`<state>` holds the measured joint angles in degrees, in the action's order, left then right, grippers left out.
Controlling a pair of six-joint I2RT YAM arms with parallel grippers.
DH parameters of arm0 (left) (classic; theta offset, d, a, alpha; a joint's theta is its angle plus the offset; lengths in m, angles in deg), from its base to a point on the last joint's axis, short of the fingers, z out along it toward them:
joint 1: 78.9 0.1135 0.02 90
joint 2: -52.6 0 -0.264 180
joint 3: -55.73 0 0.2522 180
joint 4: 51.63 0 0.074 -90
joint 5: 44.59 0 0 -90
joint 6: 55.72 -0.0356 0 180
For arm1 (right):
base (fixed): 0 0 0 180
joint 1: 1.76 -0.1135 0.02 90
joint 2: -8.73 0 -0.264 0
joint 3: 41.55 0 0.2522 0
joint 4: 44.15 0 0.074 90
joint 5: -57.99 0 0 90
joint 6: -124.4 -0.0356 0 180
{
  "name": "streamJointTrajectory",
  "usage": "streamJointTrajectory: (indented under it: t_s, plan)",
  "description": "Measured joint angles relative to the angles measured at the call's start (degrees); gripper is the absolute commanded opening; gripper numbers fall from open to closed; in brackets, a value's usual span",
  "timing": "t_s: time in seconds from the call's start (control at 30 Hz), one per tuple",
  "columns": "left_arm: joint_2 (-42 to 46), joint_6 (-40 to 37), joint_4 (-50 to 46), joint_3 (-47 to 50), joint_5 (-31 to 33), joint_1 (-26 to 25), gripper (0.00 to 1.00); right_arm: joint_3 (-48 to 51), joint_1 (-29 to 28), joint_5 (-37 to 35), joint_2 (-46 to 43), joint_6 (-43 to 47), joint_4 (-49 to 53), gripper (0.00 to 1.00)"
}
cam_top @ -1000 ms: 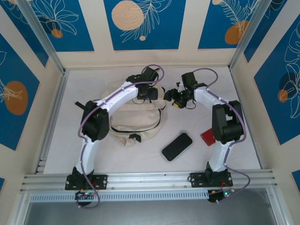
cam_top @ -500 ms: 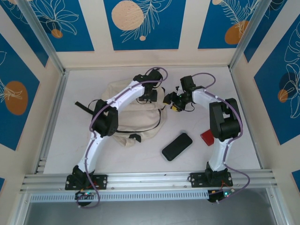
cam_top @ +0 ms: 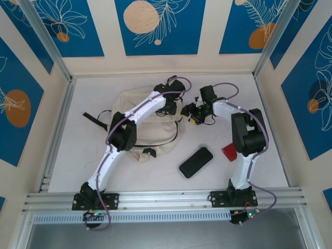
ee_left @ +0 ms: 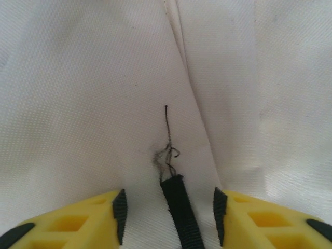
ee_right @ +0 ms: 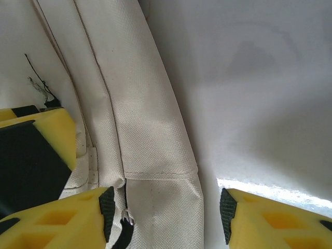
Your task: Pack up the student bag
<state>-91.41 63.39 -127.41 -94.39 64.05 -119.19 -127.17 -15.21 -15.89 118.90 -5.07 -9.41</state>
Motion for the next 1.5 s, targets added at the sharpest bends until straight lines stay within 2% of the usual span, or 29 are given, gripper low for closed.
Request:
streamJointTrajectory:
  t_s: [0.23, 0.43, 0.93, 1.17, 1.3, 1.5]
  plan:
    - [-0.17, -0.57, -1.55, -0.11, 3.26, -0.24, 0.15, 0.42, -0.02, -0.02, -0.02, 0.00, -0.39, 0.56]
    - [-0.07, 0.04, -1.92, -0.11, 3.32, -0.24, 0.03, 0.42, -0.02, -0.02, -0.02, 0.00, -0.42, 0.55]
    - [7.61, 0.52, -0.96, 2.23, 2.43, -0.31, 0.00, 0.48, -0.20, -1.84, -3.10, 0.07, -0.26, 0.54]
    - [10.54, 0.48, 1.92, 9.25, 2.23, -0.31, 0.00, -0.17, -0.31, 6.21, -3.28, 0.00, -2.29, 0.54]
    - [13.09, 0.31, 4.46, 13.20, 1.68, -0.31, 0.00, -6.34, -1.27, 10.38, 0.61, -0.20, -1.95, 0.54]
    - [14.21, 0.28, 6.93, 14.73, 1.31, -0.31, 0.00, -13.18, -3.82, 12.20, 7.98, -1.95, -1.03, 0.44]
